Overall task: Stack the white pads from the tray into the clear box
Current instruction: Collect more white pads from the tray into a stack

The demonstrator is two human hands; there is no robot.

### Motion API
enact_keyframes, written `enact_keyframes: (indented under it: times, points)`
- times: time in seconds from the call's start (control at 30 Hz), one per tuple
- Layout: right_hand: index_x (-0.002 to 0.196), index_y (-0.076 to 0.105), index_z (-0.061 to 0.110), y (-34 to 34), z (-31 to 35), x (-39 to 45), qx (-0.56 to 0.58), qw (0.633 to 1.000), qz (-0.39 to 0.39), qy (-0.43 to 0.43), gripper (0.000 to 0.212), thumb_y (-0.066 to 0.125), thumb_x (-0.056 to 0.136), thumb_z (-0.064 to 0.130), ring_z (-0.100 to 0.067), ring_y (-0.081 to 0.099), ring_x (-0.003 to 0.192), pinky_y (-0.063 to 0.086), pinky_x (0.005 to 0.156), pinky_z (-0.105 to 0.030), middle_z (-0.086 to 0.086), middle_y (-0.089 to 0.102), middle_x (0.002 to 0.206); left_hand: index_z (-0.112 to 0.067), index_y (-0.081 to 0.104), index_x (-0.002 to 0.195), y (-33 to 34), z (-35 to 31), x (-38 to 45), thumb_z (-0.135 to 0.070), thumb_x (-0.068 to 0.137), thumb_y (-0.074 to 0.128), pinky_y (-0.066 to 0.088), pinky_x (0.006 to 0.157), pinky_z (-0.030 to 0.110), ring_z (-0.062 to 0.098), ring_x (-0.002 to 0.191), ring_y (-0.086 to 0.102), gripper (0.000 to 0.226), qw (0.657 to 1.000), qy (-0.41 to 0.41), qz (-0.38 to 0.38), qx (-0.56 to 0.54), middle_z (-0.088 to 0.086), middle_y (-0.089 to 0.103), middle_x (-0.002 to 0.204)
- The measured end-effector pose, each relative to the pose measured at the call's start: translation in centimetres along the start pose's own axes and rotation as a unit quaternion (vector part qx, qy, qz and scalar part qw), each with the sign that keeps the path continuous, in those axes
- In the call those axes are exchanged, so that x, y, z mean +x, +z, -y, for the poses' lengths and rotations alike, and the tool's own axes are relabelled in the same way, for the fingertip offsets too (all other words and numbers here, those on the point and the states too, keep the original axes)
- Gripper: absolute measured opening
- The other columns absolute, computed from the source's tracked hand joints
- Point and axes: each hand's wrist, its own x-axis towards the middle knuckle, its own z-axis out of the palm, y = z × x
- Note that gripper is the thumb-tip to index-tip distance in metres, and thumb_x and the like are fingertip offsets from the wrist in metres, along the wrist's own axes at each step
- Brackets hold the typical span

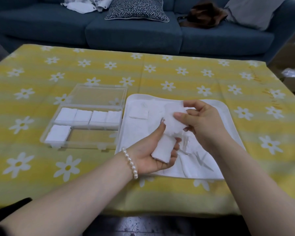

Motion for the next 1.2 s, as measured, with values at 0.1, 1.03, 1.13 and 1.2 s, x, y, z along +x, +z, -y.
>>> enact_keyframes:
  times: [0.1, 1.03, 1.13, 1.2]
  points:
    - [0.077, 0.057, 0.013, 0.0, -0.4, -0.4, -0.042, 0.998, 0.006, 0.034, 0.022, 0.076, 0.071, 0.003, -0.015, 0.051, 0.050, 0.037, 0.045, -0.021, 0.001, 0.060, 0.051, -0.012, 0.060, 0.099, -0.3, -0.2, 0.3, -0.056, 0.078, 0.055, 0.050, 0.047, 0.019, 0.010, 0.052, 0.054, 0.050, 0.997, 0.055, -0.030, -0.048, 0.001, 0.059, 0.071]
    - [0.085, 0.067, 0.028, 1.5, -2.2, -1.5, -0.415, 0.907, -0.013, -0.067, 0.019, 0.079, 0.070, 0.029, -0.009, 0.047, 0.086, 0.037, 0.073, -0.023, 0.006, 0.055, 0.094, -0.007, 0.057, 0.100, -0.4, -1.1, 0.0, -0.024, 0.099, 0.044, 0.053, 0.079, 0.034, 0.026, 0.079, 0.069, 0.021, 0.974, 0.142, -0.104, -0.141, 0.019, 0.071, 0.095]
    - [0.069, 0.062, 0.031, 1.4, -2.0, -1.4, -0.365, 0.929, 0.000, -0.061, 0.022, 0.079, 0.071, 0.018, -0.007, 0.051, 0.074, 0.037, 0.061, -0.015, 0.009, 0.060, 0.083, -0.007, 0.056, 0.099, -0.3, -1.0, 0.0, -0.021, 0.100, 0.044, 0.050, 0.084, 0.037, 0.027, 0.086, 0.064, 0.019, 0.974, 0.142, -0.106, -0.143, 0.018, 0.068, 0.102]
    - [0.062, 0.061, 0.032, 1.2, -1.8, -1.3, -0.348, 0.935, -0.006, -0.069, 0.026, 0.079, 0.071, 0.016, -0.004, 0.053, 0.077, 0.036, 0.061, -0.011, 0.010, 0.060, 0.082, -0.005, 0.056, 0.100, -0.4, -0.9, 0.1, -0.023, 0.099, 0.045, 0.050, 0.084, 0.037, 0.025, 0.080, 0.063, 0.021, 0.975, 0.139, -0.104, -0.138, 0.016, 0.067, 0.092]
